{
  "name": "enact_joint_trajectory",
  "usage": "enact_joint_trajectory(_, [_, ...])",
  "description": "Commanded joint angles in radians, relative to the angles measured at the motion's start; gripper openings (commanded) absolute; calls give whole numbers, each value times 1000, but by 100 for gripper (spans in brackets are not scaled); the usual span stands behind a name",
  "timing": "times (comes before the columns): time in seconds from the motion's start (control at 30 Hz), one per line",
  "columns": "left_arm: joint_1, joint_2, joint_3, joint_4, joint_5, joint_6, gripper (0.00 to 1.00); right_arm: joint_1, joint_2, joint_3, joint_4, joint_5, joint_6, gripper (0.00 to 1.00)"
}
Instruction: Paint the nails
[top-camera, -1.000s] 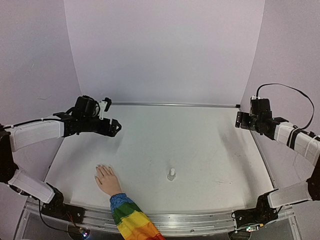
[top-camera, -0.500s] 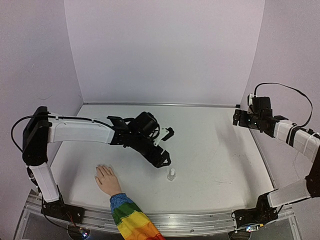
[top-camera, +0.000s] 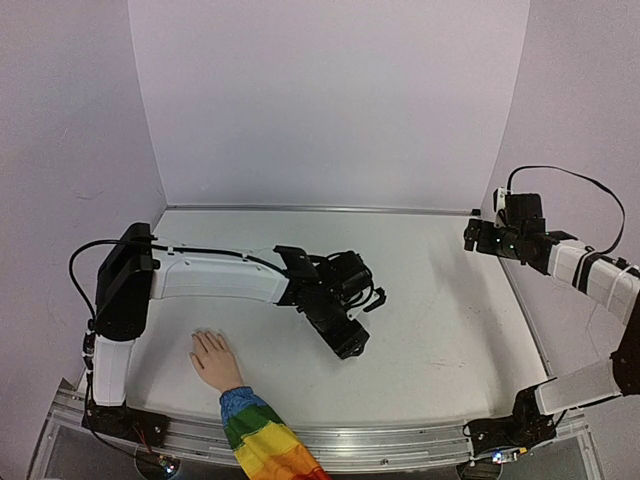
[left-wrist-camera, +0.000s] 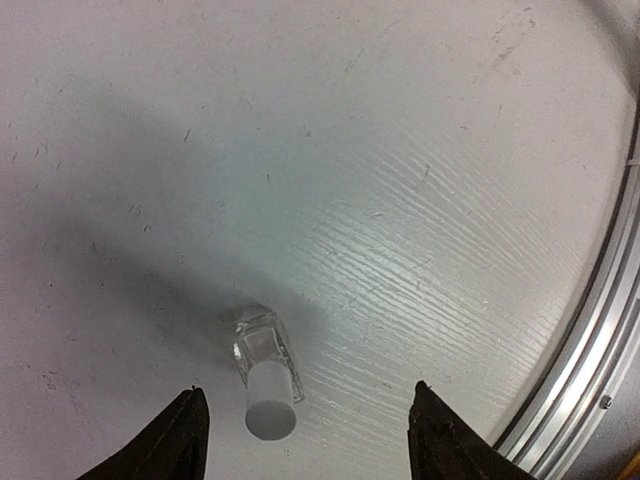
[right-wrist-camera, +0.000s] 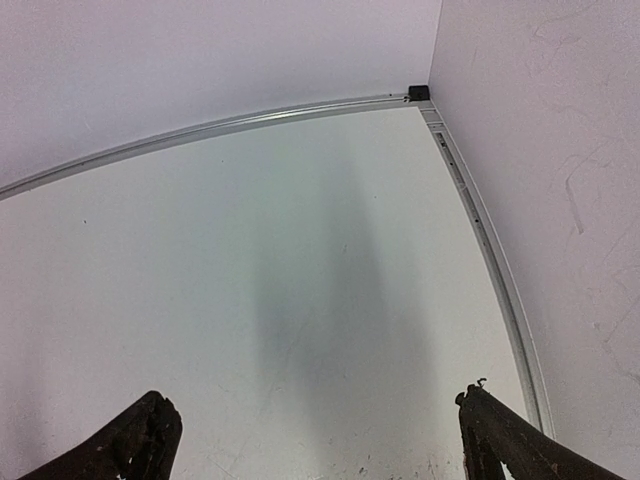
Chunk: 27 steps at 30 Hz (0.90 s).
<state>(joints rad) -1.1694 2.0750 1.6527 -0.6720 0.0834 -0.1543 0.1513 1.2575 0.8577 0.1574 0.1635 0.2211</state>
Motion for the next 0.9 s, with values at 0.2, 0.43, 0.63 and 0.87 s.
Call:
enact_joint_trajectory(0.2, [2, 39, 96, -100, -100, 0, 52, -5, -31, 17, 26, -14, -5, 98])
enact_joint_trajectory(0.43, [3, 57, 112, -103, -86, 13, 40, -4, -18, 25, 25, -21, -5, 98])
enact_joint_trajectory(0.63, [2, 71, 131, -107, -55, 23, 32, -4, -2, 32, 25, -39, -3, 98])
enact_joint_trajectory(0.87, [2, 82, 139, -120, -50, 28, 25, -4, 5, 37, 22, -44, -5, 98])
